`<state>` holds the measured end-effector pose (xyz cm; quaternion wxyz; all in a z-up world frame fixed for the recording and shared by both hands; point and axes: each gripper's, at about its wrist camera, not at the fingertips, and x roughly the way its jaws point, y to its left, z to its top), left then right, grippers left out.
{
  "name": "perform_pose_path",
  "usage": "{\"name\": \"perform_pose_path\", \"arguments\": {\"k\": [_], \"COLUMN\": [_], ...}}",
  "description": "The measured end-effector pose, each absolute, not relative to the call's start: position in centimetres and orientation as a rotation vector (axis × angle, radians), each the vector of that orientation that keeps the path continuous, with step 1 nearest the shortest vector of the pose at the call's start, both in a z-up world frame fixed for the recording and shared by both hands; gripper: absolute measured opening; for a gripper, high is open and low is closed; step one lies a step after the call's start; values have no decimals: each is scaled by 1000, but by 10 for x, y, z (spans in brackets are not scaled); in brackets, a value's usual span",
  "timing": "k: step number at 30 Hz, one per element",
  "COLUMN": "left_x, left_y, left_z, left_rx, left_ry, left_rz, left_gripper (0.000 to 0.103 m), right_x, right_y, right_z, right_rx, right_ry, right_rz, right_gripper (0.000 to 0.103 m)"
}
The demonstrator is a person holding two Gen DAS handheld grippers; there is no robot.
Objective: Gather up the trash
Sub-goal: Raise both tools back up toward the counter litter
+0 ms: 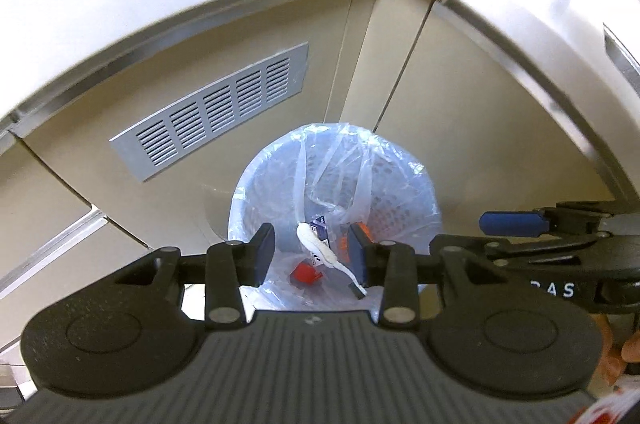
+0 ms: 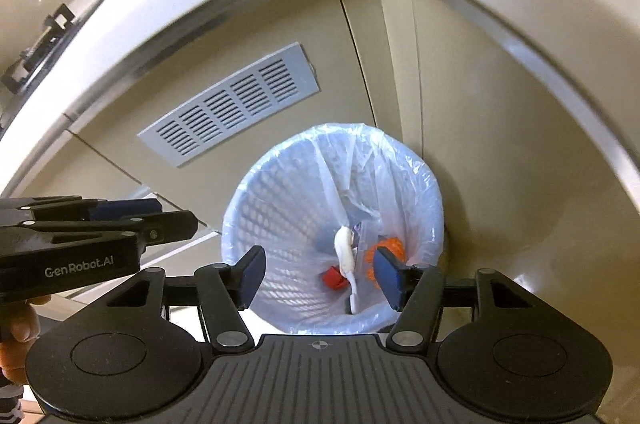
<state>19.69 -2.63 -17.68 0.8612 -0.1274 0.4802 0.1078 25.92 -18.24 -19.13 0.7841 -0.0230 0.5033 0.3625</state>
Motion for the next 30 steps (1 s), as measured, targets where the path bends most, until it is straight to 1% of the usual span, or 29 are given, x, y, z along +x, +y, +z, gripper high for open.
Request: {"name": "perform_pose_path", "arguments": {"k": [3,6,8,9,11,14,16,23,30], "left_x": [190,183,178,176,172,167,165,165,175], "left_y": [-33,-42,-46,-48,-51,-58,-61,-71,-86], "left_z": [-164,-151,-143,-139,-130,-114,-103,-69,-48], "left_rx": [-270,-257,-256,-257,-256,-248,-247,-231,-202], "left_ry": [996,983,974,969,954,922,889,821,762], "left_rz": [236,251,263,270,281,299,307,319,301], "left_gripper": [38,39,42,46,47,56,67,70,70], "right_x": [252,246,243,241,238,236,237,241,247], "right_y": [-191,-200,-205,-208,-216,-226,-233,-258,-283], "right_z": [-176,-162,-152,-147,-137,-120,-108,-79,-61], "right_rx": [-44,-36,-31,-27,-12,14,31,90,107], "right_ry": [1067,1049,1035,1027,1008,973,946,866,806], "right_rz": [795,809,816,818,824,822,822,787,729], "right_gripper": [62,66,69,69,70,72,75,79,80]}}
